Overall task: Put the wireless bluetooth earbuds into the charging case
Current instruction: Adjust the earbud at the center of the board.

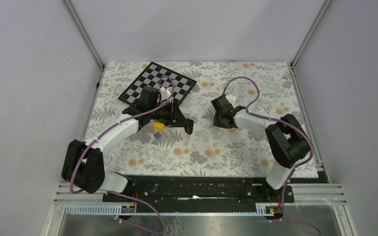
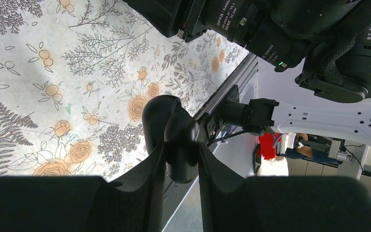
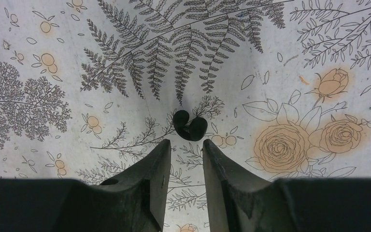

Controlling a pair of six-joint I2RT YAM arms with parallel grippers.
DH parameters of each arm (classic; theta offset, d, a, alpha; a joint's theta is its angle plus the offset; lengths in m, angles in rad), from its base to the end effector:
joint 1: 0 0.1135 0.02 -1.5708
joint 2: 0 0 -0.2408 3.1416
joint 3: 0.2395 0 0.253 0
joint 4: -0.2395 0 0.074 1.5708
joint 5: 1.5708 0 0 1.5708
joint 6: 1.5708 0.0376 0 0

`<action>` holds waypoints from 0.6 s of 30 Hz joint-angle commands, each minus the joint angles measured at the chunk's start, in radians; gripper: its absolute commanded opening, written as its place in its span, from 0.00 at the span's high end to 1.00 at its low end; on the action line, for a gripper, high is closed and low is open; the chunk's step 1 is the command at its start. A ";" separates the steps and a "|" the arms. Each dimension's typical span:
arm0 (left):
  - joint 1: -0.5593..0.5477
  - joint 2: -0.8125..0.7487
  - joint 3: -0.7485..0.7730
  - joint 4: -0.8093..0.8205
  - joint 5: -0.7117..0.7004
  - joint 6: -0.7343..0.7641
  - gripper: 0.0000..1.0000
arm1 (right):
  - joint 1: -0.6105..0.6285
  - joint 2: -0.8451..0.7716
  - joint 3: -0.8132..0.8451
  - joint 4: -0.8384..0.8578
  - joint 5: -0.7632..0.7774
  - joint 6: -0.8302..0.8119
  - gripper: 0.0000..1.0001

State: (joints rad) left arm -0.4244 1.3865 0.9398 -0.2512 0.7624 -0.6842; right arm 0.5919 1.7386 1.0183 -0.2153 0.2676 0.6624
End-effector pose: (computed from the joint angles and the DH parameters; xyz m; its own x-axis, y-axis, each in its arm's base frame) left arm 0.2636 -0.1476 0.2331 -0.9468 -0.0737 -0.3132 0.2343 0.5091 -0.8282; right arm 0.2960 0.1870 0.1452 -0.7776 0.1919 -0.5988 0.0892 0.9763 0.1971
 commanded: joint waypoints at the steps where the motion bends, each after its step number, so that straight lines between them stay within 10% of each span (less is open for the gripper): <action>1: 0.003 -0.028 0.001 0.012 -0.001 0.025 1.00 | -0.004 0.011 0.042 0.000 0.038 -0.014 0.61; 18: 0.003 -0.037 0.011 -0.017 -0.022 0.045 1.00 | 0.022 -0.051 0.051 -0.003 0.051 -0.087 0.63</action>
State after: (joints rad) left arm -0.4244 1.3823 0.9394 -0.2764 0.7597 -0.6659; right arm 0.5915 1.7546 1.0512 -0.2192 0.2790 0.6144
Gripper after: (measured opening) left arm 0.285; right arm 0.362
